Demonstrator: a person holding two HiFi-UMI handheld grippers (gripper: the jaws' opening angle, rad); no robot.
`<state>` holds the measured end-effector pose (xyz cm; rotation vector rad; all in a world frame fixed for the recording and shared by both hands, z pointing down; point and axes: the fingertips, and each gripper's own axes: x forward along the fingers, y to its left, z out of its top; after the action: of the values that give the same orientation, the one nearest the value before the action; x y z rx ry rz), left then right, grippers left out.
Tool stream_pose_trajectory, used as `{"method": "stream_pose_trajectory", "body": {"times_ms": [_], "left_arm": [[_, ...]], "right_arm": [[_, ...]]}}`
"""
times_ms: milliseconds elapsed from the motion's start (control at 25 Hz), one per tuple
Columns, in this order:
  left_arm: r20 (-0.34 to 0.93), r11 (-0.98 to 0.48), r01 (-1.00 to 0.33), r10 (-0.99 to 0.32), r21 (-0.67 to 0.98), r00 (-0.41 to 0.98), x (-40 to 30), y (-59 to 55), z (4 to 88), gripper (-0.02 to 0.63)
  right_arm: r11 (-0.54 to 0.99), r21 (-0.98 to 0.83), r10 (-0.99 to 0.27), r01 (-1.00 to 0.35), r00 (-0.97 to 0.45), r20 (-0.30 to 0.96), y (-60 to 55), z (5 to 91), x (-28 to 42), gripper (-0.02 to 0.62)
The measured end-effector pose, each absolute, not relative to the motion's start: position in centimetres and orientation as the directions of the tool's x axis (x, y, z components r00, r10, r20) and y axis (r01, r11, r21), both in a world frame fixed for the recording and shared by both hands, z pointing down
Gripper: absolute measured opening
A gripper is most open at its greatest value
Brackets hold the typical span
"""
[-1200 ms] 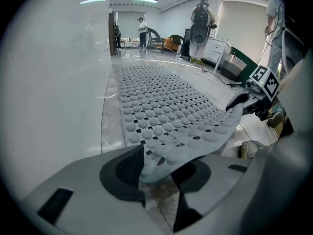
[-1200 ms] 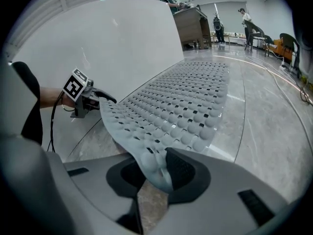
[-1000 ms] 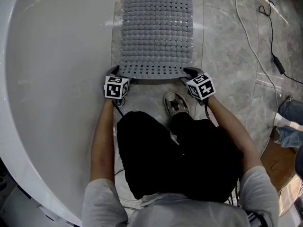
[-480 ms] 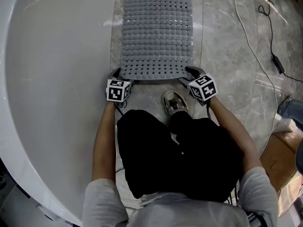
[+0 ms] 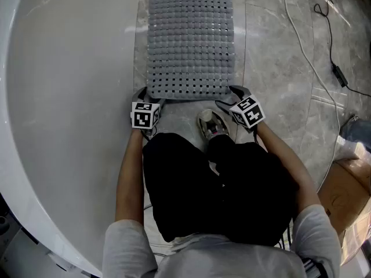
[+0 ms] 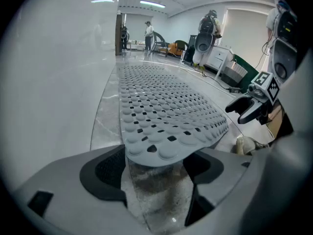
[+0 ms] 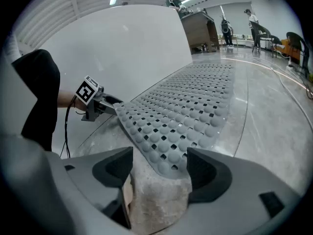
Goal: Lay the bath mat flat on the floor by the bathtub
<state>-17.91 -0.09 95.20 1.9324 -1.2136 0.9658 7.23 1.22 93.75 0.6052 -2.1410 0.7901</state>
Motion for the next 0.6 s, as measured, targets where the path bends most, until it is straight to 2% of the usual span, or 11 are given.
{"method": "stream_pose_trajectory", "body": {"times_ms": [440, 600], "left_arm": [[0.865, -0.306, -0.934, -0.403, 0.182, 0.300, -17.9, 3.6, 96.2, 0.351], [0.851, -0.257, -0.944, -0.428, 0.209, 0.305, -17.7, 3.9, 95.8, 0.351]], "right_arm": [[0.655, -0.374, -0.166, -0.656, -0.608, 0.776, 0.3, 93.7, 6.9, 0.336], [0.672, -0.357, -0.160, -0.649, -0.598, 0.785, 0.0, 93.9, 6.5, 0.336]]}}
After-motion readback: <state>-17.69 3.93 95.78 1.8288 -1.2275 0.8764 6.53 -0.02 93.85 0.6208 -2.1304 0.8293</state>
